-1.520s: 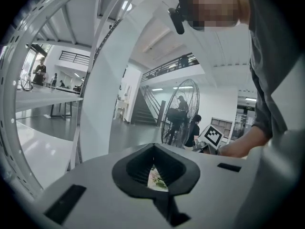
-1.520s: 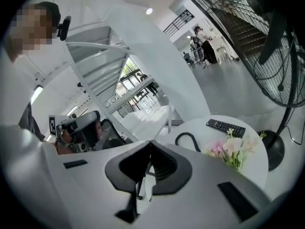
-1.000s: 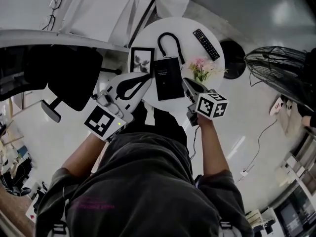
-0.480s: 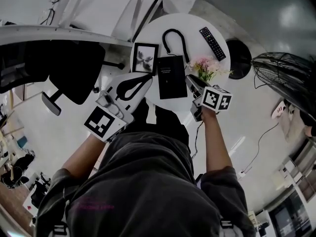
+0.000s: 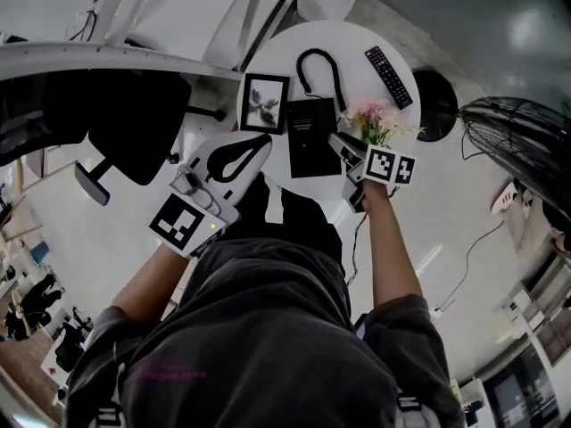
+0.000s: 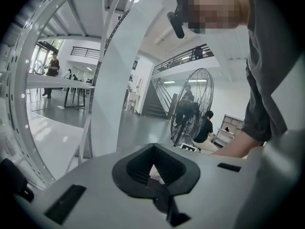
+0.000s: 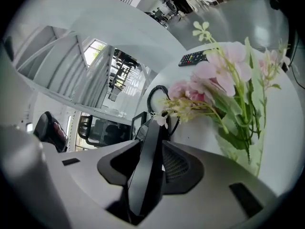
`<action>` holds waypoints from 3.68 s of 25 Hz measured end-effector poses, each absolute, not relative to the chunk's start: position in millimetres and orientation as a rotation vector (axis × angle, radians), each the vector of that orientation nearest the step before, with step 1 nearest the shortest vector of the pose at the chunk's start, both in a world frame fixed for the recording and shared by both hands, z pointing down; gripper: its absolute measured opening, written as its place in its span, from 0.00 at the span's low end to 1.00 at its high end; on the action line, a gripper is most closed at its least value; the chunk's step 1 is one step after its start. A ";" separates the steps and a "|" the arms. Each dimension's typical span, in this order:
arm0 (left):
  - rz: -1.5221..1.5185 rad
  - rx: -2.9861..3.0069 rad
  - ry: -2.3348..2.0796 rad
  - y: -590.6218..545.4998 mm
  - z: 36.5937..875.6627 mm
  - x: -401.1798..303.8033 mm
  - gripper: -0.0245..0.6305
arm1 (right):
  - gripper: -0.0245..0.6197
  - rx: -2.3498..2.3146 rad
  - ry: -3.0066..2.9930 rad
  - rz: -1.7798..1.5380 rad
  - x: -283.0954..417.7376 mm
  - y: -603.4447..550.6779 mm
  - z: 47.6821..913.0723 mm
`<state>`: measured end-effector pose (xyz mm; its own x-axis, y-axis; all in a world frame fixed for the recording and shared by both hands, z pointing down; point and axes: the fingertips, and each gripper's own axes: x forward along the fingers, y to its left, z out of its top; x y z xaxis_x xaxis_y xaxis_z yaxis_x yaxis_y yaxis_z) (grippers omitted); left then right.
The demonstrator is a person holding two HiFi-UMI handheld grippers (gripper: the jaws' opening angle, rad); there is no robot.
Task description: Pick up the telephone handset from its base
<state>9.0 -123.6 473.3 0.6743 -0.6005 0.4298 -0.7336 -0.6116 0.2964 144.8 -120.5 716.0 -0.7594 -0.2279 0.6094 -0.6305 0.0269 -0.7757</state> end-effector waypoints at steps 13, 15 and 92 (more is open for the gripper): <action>0.398 2.429 -1.038 -121.0 477.2 -0.9 0.06 | 0.21 0.830 -1.931 1.911 141.6 -117.8 727.7; 0.396 2.430 -1.038 -121.5 475.5 -1.3 0.06 | 0.20 0.836 -1.941 1.903 142.0 -118.7 725.3; 0.129 2.849 -0.869 -112.7 337.5 -23.8 0.06 | 0.16 1.246 -2.711 1.560 143.1 -109.8 414.4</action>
<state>-23.8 -112.7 337.5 0.8274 -0.5465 0.1291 -0.5604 -0.8183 0.1277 143.1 -109.8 414.4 -0.7044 -0.6919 0.1585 -0.4849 0.3060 -0.8193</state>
